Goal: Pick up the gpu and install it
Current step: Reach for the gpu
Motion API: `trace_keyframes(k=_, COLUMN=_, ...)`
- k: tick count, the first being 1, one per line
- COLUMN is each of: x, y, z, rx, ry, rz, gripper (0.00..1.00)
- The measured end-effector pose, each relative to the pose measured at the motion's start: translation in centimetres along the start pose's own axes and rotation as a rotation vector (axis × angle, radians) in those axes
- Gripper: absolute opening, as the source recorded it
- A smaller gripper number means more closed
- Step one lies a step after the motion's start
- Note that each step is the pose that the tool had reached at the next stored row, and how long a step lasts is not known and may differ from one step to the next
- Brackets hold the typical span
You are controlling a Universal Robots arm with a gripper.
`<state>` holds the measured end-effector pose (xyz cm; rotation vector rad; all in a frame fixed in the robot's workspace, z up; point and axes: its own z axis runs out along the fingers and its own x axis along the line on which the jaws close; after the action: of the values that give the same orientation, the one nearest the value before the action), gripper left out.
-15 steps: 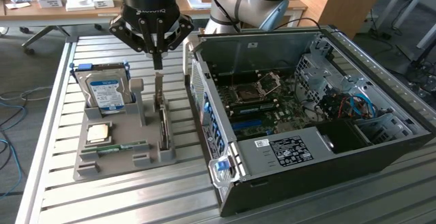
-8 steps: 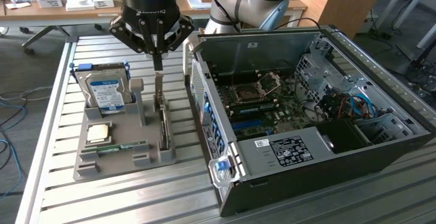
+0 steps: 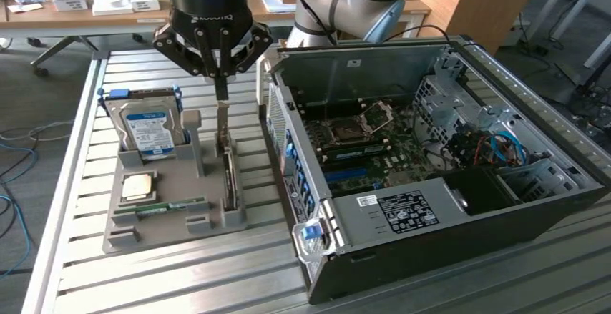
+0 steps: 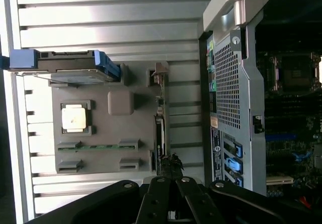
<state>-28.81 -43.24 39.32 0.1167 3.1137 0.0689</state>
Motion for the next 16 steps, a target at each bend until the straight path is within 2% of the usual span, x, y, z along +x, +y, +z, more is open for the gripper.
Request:
trace_keyframes(k=10, x=0.01, y=-0.4, z=0.09, rx=-0.0001, ry=-0.0001, rz=0.0, gripper=0.11)
trace_keyframes(k=16, x=0.62, y=-0.45, z=0.19, rx=0.0, ry=0.0, rz=0.0, gripper=0.11)
